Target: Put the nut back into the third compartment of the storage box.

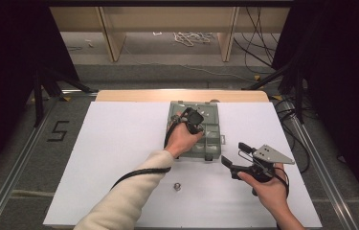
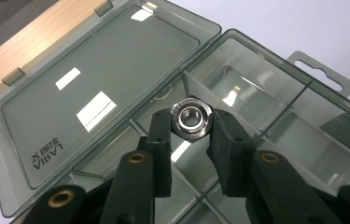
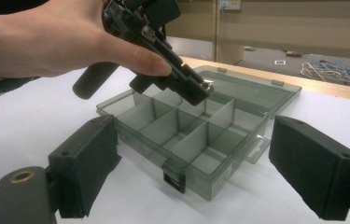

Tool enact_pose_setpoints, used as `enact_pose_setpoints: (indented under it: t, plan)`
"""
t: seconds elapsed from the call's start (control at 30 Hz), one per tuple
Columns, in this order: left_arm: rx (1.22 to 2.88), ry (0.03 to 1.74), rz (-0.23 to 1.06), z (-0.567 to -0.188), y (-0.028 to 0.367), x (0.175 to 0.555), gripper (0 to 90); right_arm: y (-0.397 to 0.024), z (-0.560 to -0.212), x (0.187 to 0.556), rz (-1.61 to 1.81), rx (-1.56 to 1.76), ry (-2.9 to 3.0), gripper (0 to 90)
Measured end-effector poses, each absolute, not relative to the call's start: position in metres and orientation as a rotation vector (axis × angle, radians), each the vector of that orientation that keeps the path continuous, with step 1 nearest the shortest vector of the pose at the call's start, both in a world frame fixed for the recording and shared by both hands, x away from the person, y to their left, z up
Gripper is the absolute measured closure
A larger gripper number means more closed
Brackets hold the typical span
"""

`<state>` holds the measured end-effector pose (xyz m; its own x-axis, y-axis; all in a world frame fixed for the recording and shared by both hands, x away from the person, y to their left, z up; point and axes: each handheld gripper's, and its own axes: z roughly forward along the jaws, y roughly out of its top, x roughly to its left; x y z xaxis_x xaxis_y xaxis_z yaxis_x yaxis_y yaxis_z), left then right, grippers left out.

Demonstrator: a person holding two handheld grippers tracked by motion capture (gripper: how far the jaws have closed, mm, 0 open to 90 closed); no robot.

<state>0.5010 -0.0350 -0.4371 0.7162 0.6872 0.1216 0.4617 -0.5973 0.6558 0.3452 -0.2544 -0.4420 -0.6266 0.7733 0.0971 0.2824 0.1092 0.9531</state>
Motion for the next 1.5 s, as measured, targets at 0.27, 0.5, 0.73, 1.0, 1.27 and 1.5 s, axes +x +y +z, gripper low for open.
enact_pose_setpoints:
  t: [0.27, 0.5, 0.73, 1.0, 1.27, 1.5]
  plan:
    - [2.326, 0.877, 0.494, -0.440, -0.036, 0.503, 70.1, -0.254, -0.443, 0.346, 1.539, 1.030, 1.959, 16.1]
    - [2.341, 0.870, 0.498, -0.443, -0.038, 0.504, 70.1, -0.254, -0.442, 0.345, 1.538, 1.031, 1.964, 16.1]
    - [2.348, 0.854, 0.506, -0.442, -0.041, 0.504, 70.0, -0.255, -0.441, 0.345, 1.534, 1.040, 1.966, 16.1]
    - [2.320, 0.801, 0.497, -0.438, -0.039, 0.496, 65.2, -0.255, -0.441, 0.345, 1.532, 1.041, 1.967, 16.1]
    - [2.260, 0.770, 0.487, -0.421, -0.019, 0.476, 43.2, -0.255, -0.441, 0.345, 1.524, 1.045, 1.967, 16.1]
    - [2.232, 0.767, 0.449, -0.415, 0.001, 0.456, 25.4, -0.256, -0.441, 0.345, 1.531, 1.042, 1.954, 16.0]
